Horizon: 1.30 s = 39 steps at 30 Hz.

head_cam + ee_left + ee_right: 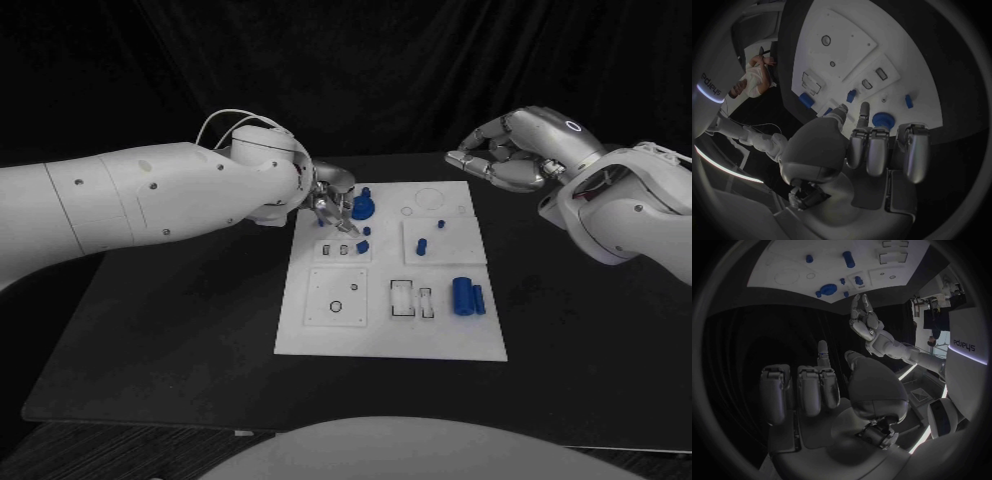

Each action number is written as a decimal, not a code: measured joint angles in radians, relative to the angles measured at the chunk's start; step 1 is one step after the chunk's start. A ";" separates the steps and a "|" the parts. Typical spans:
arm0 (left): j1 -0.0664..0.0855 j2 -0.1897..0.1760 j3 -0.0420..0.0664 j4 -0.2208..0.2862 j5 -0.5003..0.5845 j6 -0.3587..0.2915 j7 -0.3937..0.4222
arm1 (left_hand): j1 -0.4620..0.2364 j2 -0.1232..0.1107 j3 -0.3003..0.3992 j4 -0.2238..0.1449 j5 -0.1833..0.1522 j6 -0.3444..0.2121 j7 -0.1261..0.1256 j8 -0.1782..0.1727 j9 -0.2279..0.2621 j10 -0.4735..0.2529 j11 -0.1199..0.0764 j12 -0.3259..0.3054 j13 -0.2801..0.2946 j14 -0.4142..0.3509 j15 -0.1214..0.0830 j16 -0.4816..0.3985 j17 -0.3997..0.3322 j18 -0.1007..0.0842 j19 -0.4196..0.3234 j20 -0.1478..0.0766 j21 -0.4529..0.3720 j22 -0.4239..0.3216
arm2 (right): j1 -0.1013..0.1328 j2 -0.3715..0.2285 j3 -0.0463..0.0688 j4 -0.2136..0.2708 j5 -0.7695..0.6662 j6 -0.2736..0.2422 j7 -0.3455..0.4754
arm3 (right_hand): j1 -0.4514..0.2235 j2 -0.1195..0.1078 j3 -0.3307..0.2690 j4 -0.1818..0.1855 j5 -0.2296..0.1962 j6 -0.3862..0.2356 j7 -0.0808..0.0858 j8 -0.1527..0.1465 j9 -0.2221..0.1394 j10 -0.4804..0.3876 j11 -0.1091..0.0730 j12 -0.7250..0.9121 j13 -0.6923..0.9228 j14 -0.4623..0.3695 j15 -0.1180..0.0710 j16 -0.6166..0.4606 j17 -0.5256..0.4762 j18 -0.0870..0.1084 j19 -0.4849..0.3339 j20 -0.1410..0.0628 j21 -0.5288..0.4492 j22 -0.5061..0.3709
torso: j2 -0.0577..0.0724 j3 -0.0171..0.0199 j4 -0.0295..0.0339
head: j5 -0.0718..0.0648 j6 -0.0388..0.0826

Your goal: Assemble the parts on the task board

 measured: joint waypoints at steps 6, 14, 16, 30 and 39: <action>0.000 0.032 0.000 -0.024 -0.065 -0.025 0.007 | 0.005 -0.005 -0.009 -0.004 0.007 -0.019 0.002 0.000 0.009 0.000 0.000 0.000 0.000 0.000 0.000 0.000 0.000 0.000 0.000 0.000 0.004 0.000 | -0.018 -0.006 -0.001 -0.006 0.031 0.017 -0.004 | 0.000 0.000 0.000 0.000 0.003 -0.003 0.003 0.004 0.003 0.000 0.000 0.000 0.000 0.000 0.000 0.000 0.000 0.000 0.000 0.000 0.000 0.000 | 0.000 0.0008 -0.0005 | 0.004 0.000; -0.002 0.057 0.000 -0.044 -0.109 -0.036 0.011 | 0.000 -0.010 -0.023 0.010 0.000 -0.043 0.008 0.002 0.024 0.000 0.000 0.000 0.000 0.000 0.000 0.000 0.000 0.000 0.000 0.000 0.004 0.000 | -0.024 -0.008 0.000 -0.011 0.050 0.036 -0.010 | 0.000 0.000 0.000 0.000 0.003 -0.006 0.000 0.009 0.007 0.000 0.000 0.000 0.000 0.000 0.000 0.000 0.000 0.000 0.000 0.000 0.000 0.001 | 0.000 0.0012 -0.0011 | 0.003 0.000; -0.002 0.061 0.000 -0.046 -0.115 -0.036 0.012 | 0.000 -0.010 -0.025 0.011 -0.003 -0.043 0.008 0.006 0.027 0.000 0.000 0.000 0.000 0.000 0.000 0.000 0.000 0.000 0.000 0.000 0.004 0.000 | -0.024 -0.008 0.000 -0.013 0.053 0.041 -0.012 | 0.000 0.000 0.000 0.000 0.003 -0.007 0.000 0.009 0.007 0.000 0.000 0.000 0.000 0.000 0.000 0.000 0.000 0.000 0.000 0.000 0.000 0.001 | 0.000 0.0011 -0.0011 | 0.002 0.000; -0.009 0.077 0.000 -0.049 -0.134 -0.034 0.029 | -0.031 -0.025 -0.080 0.048 -0.070 -0.034 -0.003 0.056 0.082 0.000 0.000 0.000 0.000 0.000 0.000 0.000 0.000 0.000 0.000 0.000 0.004 0.000 | -0.031 0.002 0.000 -0.020 0.061 0.071 -0.024 | 0.000 0.000 0.006 0.000 -0.015 -0.010 0.003 0.035 0.025 0.000 0.000 0.000 0.000 0.000 0.000 0.000 0.000 0.000 0.000 0.000 0.000 0.001 | -0.001 -0.0004 0.0002 | 0.003 0.000; -0.019 0.084 0.000 -0.048 -0.138 -0.029 0.041 | -0.031 -0.025 -0.092 0.046 -0.070 -0.012 -0.016 0.098 0.132 -0.001 -0.011 0.000 0.000 -0.004 -0.004 0.000 0.000 0.000 0.000 0.000 0.004 0.001 | -0.036 0.007 0.000 -0.023 0.063 0.086 -0.029 | -0.008 0.000 0.006 0.000 -0.023 -0.010 0.003 0.040 0.030 0.000 0.000 0.000 0.000 0.000 0.000 0.000 0.000 0.000 0.000 0.000 0.000 0.001 | -0.001 -0.0005 0.0002 | 0.002 0.000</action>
